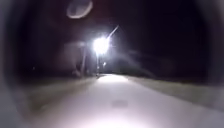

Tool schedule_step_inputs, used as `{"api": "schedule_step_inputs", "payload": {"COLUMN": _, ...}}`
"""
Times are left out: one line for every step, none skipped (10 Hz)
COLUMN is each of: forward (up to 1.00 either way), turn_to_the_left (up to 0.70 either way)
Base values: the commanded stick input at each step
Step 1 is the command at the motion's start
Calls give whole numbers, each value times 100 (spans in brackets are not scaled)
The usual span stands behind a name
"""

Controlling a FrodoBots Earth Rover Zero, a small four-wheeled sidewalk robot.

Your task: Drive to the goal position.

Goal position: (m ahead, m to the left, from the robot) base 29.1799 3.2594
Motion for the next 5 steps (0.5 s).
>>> {"api": "schedule_step_inputs", "payload": {"forward": 70, "turn_to_the_left": 0}}
{"api": "schedule_step_inputs", "payload": {"forward": 70, "turn_to_the_left": 0}}
{"api": "schedule_step_inputs", "payload": {"forward": 70, "turn_to_the_left": 0}}
{"api": "schedule_step_inputs", "payload": {"forward": 70, "turn_to_the_left": 0}}
{"api": "schedule_step_inputs", "payload": {"forward": 70, "turn_to_the_left": 0}}
